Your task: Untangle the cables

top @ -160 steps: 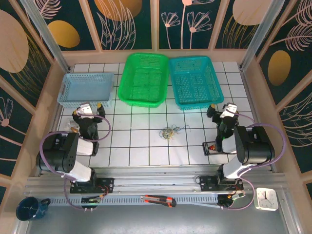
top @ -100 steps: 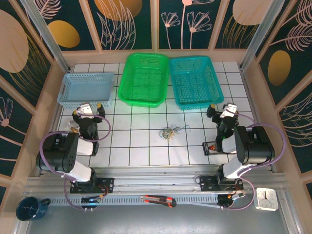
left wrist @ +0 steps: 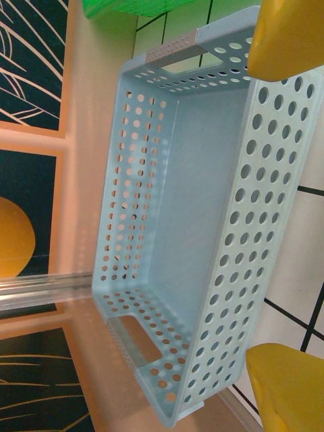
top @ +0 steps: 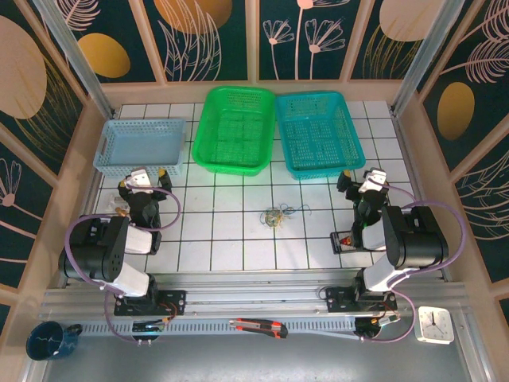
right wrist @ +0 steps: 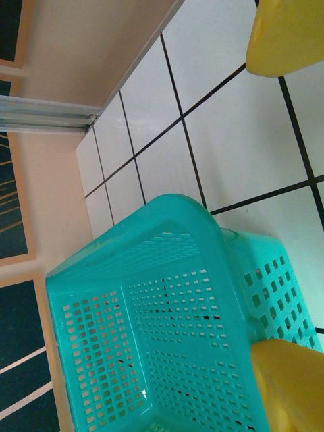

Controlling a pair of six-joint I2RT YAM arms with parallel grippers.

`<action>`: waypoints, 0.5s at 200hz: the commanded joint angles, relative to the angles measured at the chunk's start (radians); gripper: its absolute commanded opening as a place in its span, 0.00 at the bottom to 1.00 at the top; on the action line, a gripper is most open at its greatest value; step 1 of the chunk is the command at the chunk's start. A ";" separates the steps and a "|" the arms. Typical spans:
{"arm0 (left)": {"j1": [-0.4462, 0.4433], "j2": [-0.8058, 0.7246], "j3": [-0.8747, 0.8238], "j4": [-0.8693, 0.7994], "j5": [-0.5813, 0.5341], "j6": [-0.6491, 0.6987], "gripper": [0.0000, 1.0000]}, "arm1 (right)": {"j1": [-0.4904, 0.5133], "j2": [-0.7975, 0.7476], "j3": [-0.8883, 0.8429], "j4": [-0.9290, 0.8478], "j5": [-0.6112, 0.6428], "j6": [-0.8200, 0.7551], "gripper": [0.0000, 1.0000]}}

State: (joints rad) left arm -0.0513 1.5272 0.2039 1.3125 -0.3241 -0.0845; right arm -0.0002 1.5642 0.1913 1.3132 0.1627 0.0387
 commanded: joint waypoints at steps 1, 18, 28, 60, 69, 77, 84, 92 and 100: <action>0.007 -0.001 0.008 0.021 -0.015 -0.026 0.99 | 0.002 -0.001 0.011 0.049 0.001 -0.003 0.99; 0.007 0.000 0.009 0.019 -0.015 -0.025 0.99 | 0.002 0.000 0.011 0.047 0.001 -0.001 0.99; 0.007 0.000 0.009 0.021 -0.016 -0.024 0.99 | 0.001 -0.001 0.011 0.047 -0.001 -0.002 0.99; 0.007 -0.032 0.009 -0.002 -0.033 -0.030 0.99 | 0.002 -0.026 0.003 0.047 0.018 0.000 0.99; 0.007 -0.044 -0.001 0.001 -0.011 -0.019 0.99 | 0.000 -0.054 -0.010 0.039 -0.007 -0.002 0.99; 0.007 -0.063 -0.010 0.012 -0.009 -0.013 0.99 | 0.013 -0.061 -0.029 0.074 0.011 -0.018 0.99; 0.006 -0.098 -0.003 -0.041 -0.031 -0.028 0.99 | 0.033 -0.078 -0.041 0.087 0.053 -0.028 0.99; 0.007 -0.138 0.015 -0.108 -0.073 -0.044 0.99 | 0.053 -0.112 -0.048 0.071 0.114 -0.034 0.99; 0.007 -0.171 0.034 -0.162 -0.086 -0.046 0.99 | 0.063 -0.166 -0.046 0.035 0.139 -0.036 0.99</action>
State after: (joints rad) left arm -0.0513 1.4525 0.2024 1.2636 -0.3458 -0.0971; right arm 0.0242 1.5043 0.1642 1.3216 0.1940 0.0315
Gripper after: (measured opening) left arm 0.989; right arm 0.991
